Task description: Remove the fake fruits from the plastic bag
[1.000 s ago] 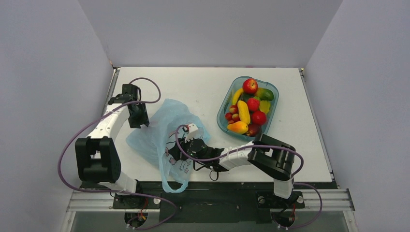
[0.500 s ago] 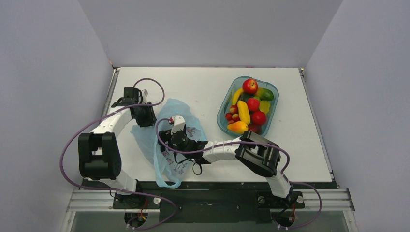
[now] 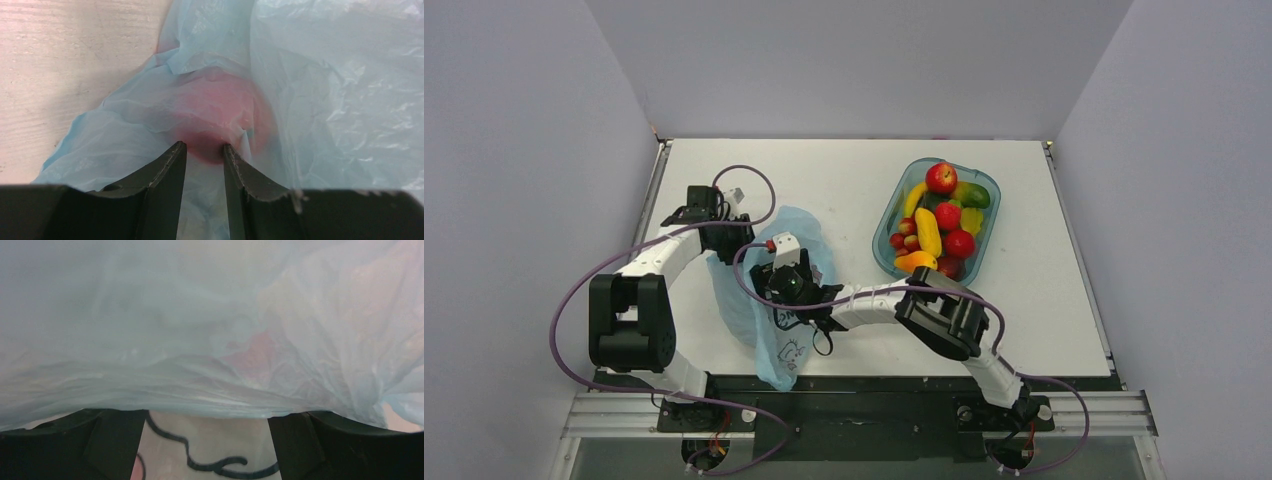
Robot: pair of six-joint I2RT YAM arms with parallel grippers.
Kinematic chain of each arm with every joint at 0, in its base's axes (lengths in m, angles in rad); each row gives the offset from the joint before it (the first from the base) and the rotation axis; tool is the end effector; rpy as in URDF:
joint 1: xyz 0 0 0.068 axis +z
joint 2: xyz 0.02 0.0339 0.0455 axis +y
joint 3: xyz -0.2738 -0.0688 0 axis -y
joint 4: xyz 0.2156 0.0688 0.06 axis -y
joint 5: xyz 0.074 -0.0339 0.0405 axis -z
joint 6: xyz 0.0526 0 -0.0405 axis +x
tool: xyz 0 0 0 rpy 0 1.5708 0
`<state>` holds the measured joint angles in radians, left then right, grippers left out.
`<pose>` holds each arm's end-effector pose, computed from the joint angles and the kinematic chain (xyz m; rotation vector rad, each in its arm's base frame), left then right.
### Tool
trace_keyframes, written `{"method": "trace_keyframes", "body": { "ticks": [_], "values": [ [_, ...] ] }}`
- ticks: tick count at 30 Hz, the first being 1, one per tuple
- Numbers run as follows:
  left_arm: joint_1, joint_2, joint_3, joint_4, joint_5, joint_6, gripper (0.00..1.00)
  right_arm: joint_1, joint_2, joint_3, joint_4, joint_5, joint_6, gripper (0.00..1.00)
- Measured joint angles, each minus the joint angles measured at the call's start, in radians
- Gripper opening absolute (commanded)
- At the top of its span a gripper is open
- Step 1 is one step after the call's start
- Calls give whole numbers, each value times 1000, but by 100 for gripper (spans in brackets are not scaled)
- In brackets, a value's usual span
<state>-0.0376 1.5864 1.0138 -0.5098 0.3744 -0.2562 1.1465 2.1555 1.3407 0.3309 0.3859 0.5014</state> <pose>0.2948 -0.0303 0.2123 -0.1649 2.6507 -0.5938 0.2121 0.4214 0.1690 -0.4230 2.0338 0.6408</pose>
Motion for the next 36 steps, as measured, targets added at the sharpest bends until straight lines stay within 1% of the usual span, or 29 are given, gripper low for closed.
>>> {"method": "trace_keyframes", "body": {
  "ticks": [7,15,17,20,22,23,24,25,26,27,29,32,36],
  "values": [
    [-3,1,-11,19,31,6,29,-16,68,85,-60,78,-45,80],
    [-16,7,-16,43,59,16,29,-24,129,151,-83,112,-117,80],
    [-19,7,-16,45,61,24,29,-25,148,170,-93,117,-133,79],
    [-21,7,-16,51,59,32,31,-26,158,192,-113,125,-153,73],
    [-21,5,-16,55,48,32,33,-26,159,197,-123,130,-161,64],
    [-21,3,-16,55,41,32,33,-26,159,197,-123,130,-166,56],
    [-21,1,-16,54,34,31,33,-26,159,197,-123,130,-171,52],
    [-21,0,-17,53,29,31,34,-26,159,196,-122,130,-173,42],
    [-21,-2,-18,52,23,31,34,-26,157,193,-119,128,-176,37],
    [-22,-5,-21,51,19,29,35,-26,150,181,-114,122,-178,29],
    [-27,-11,-24,37,14,25,35,-26,118,140,-116,105,-185,20],
    [-32,-13,-33,9,-38,31,35,-26,47,67,-146,86,-192,15],
    [-19,13,-58,-51,-108,33,36,-26,-76,14,-206,39,-192,3]
  ]
}}
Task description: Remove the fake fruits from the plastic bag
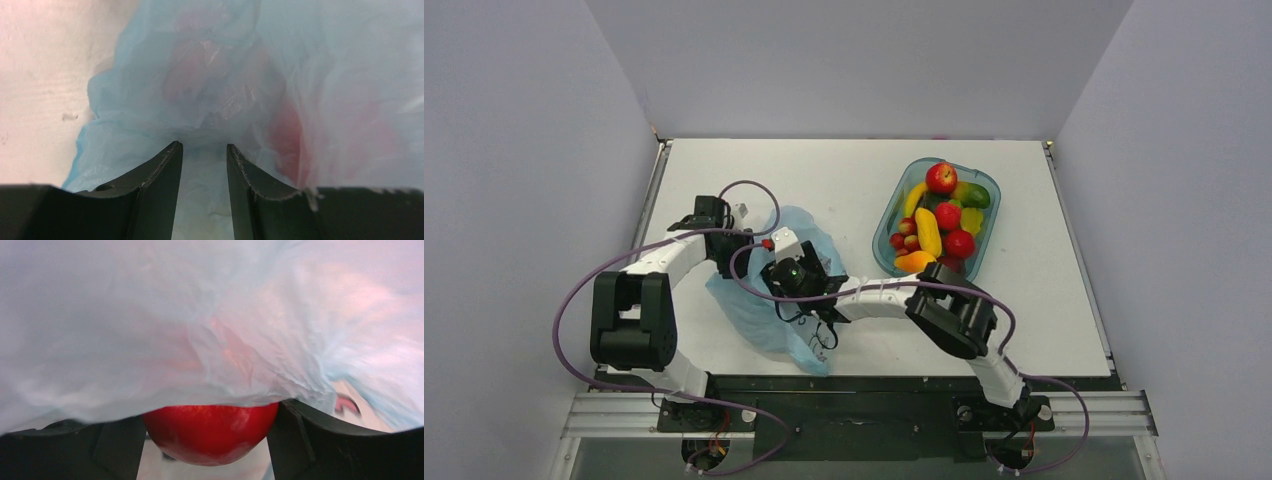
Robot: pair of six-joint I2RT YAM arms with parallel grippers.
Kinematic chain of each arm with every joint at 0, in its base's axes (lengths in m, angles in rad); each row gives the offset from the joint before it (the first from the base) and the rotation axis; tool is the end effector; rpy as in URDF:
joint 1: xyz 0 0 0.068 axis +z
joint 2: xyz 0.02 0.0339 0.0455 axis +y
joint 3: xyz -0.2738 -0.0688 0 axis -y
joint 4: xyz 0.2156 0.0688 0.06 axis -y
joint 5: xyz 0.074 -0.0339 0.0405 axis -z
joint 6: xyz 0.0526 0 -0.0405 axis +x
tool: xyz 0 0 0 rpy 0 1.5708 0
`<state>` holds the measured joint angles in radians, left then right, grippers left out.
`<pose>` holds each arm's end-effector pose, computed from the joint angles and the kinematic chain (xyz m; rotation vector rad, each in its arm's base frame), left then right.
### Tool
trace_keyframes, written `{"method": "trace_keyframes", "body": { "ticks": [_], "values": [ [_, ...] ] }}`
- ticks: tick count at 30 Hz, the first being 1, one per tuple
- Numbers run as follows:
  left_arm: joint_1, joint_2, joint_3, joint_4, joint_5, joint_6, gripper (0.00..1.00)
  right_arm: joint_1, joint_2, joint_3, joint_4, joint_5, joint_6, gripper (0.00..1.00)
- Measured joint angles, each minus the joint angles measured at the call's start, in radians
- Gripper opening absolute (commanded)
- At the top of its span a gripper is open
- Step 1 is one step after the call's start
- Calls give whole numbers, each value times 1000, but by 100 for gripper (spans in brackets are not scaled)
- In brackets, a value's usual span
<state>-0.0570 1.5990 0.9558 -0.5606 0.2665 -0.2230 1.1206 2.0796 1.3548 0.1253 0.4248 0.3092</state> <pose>0.2797 -0.0298 0.1895 -0.1617 2.7790 -0.4414 0.2176 0.4004 0.1858 -0.6154 2.0446 0.3886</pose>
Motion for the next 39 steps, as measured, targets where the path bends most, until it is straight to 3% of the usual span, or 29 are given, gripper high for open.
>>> {"method": "trace_keyframes", "body": {
  "ticks": [6,14,24,31,39],
  "values": [
    [1,19,-2,-40,-36,3,36,-11,-148,-10,-77,-136,22,0],
    [1,1,-2,-49,-86,3,37,-94,-203,-43,-302,-307,62,0],
    [4,-184,-24,-46,-166,-1,45,-153,-586,-248,-476,-457,44,0],
    [22,-369,-19,-67,-200,-19,50,-246,-835,-330,-553,-421,16,0],
    [27,-602,77,-200,-197,-63,52,-578,-927,-381,-524,-239,31,0]
  ]
}}
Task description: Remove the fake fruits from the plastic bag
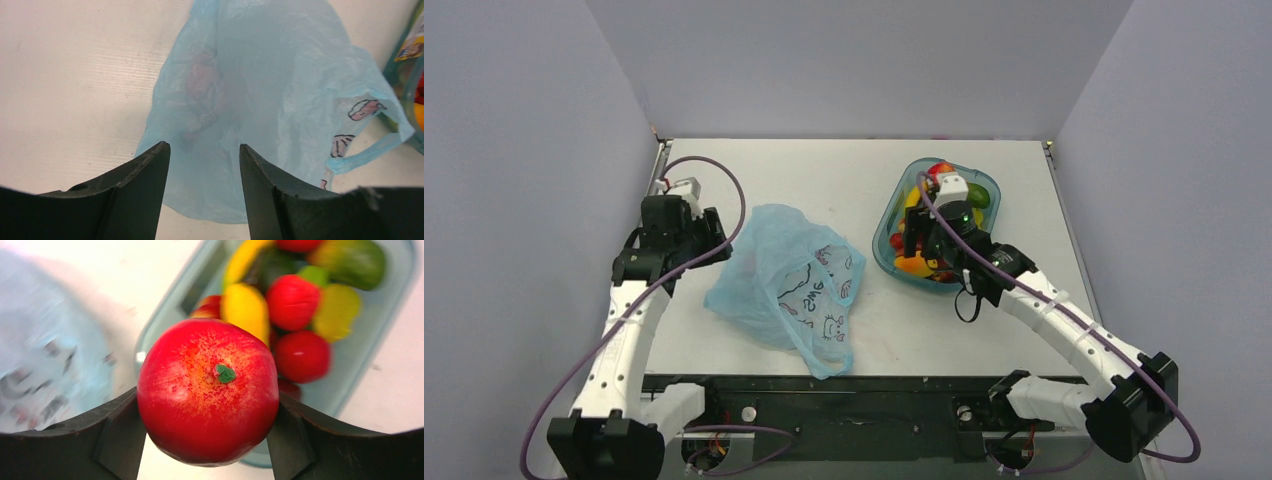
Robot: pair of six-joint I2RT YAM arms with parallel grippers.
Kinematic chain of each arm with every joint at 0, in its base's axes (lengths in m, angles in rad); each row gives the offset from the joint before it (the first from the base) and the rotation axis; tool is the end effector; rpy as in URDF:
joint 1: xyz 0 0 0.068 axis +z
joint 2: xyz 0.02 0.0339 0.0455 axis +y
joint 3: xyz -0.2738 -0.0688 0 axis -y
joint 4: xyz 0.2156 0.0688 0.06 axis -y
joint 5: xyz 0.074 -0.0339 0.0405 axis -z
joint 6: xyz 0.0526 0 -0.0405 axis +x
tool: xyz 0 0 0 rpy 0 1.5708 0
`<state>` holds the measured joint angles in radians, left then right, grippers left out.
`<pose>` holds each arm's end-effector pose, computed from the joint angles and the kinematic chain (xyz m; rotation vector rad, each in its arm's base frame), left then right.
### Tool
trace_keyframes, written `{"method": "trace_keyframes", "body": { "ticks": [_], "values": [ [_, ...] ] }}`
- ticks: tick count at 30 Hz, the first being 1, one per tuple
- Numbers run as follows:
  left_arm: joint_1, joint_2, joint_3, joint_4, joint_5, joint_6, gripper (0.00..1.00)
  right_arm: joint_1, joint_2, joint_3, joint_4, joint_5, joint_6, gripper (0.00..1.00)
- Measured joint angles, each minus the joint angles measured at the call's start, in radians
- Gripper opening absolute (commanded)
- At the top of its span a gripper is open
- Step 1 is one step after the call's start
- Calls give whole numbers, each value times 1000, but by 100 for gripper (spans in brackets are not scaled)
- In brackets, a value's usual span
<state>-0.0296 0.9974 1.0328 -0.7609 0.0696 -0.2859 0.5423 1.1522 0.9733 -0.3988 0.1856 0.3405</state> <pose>0.1792 -0.0090 0.3272 -0.2589 2.2916 -0.2422 0.2079 0.1139 0.3157 -0.1088 2.1514 0.3169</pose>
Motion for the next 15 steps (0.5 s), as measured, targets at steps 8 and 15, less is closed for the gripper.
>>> {"method": "trace_keyframes", "body": {
  "ticks": [8,15],
  "values": [
    [-2,-272,-27,-26,190,-151,54,-274,193,51,89,72,84,9],
    [-65,-357,-53,-35,308,-236,55,-394,473,174,108,50,99,21]
  ]
}}
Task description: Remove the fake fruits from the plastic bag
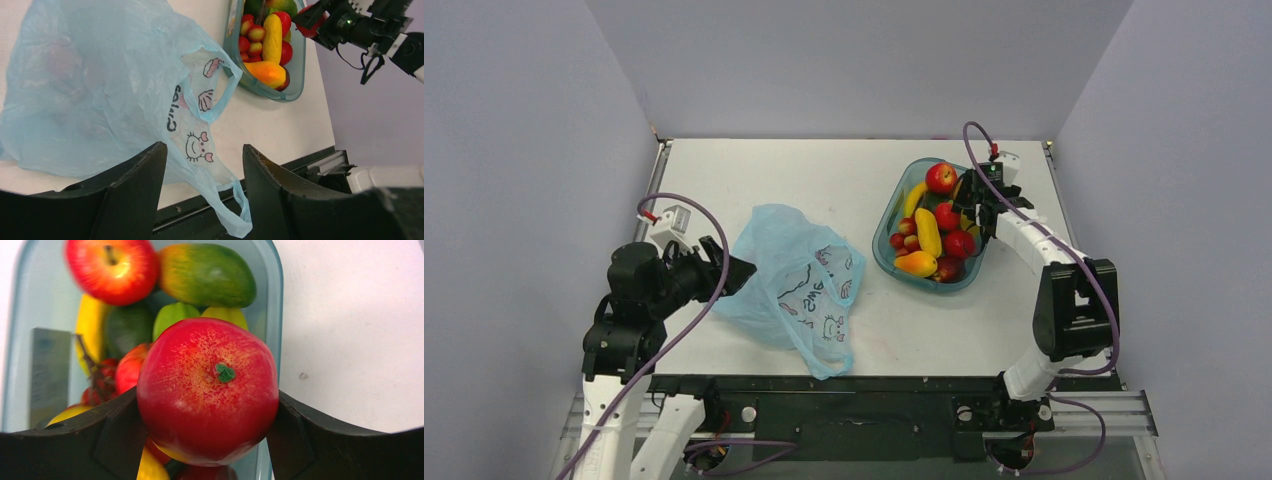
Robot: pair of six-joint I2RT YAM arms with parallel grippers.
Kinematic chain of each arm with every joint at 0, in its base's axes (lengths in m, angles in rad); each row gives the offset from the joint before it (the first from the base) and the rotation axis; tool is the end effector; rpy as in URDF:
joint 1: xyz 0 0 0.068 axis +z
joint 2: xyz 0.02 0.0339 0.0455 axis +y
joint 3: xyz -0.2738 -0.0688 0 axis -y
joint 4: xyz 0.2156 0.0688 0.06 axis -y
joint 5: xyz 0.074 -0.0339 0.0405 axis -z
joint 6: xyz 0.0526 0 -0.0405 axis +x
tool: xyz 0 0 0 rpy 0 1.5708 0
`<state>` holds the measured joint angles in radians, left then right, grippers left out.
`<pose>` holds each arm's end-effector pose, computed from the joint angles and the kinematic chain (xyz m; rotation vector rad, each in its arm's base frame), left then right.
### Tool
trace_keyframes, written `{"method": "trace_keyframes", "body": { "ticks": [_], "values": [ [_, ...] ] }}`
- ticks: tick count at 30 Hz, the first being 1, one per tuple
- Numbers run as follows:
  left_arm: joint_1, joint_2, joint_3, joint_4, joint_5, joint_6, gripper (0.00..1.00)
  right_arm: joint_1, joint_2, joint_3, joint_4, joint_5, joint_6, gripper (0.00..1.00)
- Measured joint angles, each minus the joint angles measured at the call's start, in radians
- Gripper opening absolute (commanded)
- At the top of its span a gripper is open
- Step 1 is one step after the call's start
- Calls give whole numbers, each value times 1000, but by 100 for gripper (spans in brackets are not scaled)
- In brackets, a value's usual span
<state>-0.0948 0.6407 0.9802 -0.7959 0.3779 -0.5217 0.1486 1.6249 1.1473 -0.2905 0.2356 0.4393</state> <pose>0.0919 -0.0282 0.3514 -0.1969 2.0697 -0.7664 0.3419 0.0388 0.2541 0.4493 2.2686 0.0224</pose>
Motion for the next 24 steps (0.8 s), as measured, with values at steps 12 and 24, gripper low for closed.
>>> {"method": "trace_keyframes", "body": {
  "ticks": [12,24],
  "values": [
    [-57,-47,-5,-48,32,-51,57,-18,79,46,-2,-15,-16,71],
    [-57,-26,138,-53,55,-51,59,-1,50,50,-30,-10,-86,87]
  ]
}}
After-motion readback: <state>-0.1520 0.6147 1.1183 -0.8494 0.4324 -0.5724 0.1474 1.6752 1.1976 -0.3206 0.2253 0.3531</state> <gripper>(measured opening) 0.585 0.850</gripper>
